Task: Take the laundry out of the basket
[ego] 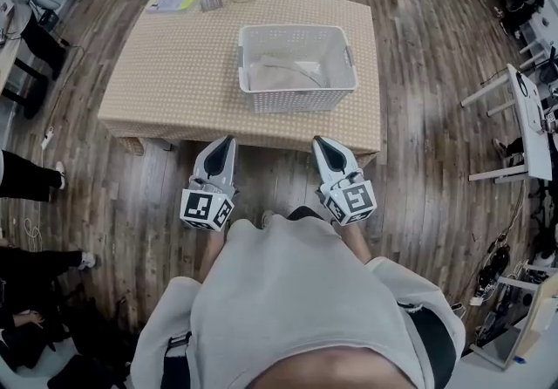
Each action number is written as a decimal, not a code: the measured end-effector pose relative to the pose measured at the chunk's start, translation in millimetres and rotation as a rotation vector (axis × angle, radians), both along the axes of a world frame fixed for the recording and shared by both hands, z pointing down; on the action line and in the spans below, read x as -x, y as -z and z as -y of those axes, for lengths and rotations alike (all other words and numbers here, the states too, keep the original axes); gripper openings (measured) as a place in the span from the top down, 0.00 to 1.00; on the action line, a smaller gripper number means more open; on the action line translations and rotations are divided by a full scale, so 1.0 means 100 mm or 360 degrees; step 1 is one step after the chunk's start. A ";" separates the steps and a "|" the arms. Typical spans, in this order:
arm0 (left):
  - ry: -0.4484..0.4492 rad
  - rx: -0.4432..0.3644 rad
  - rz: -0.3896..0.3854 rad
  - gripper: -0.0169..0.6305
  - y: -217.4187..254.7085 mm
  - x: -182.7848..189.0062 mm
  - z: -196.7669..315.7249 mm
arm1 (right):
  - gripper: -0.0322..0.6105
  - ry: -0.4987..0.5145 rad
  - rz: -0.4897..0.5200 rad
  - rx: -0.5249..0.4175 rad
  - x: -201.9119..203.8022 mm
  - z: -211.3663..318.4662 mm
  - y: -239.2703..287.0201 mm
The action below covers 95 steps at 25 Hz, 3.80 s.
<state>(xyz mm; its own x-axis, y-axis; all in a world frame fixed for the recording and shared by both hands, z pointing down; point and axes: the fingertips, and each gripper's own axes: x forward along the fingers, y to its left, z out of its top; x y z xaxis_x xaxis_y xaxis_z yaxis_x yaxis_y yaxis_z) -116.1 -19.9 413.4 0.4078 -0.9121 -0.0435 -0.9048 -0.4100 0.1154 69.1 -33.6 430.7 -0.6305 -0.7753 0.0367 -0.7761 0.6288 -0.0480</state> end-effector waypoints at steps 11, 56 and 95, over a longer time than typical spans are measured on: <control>0.0018 0.0070 -0.0006 0.96 -0.25 0.21 0.64 | 0.95 -0.0024 0.0011 0.0052 0.10 0.64 -0.21; 0.0141 0.0169 0.0009 0.96 -0.26 0.84 3.15 | 0.95 0.0330 -0.1274 -0.0412 0.81 3.13 -0.50; 0.0243 0.0424 -0.0133 0.96 -0.99 1.32 3.36 | 0.06 0.1407 -0.2056 0.1170 0.74 2.88 -3.18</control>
<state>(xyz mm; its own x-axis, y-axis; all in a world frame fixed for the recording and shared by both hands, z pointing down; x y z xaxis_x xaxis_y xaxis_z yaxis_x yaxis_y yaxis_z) -248.5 -355.8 511.9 0.2705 -0.9462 0.1773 -0.9363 -0.2157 0.2772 -4.5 -321.1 749.0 -0.1024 0.1707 0.9800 -0.0013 0.9851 -0.1717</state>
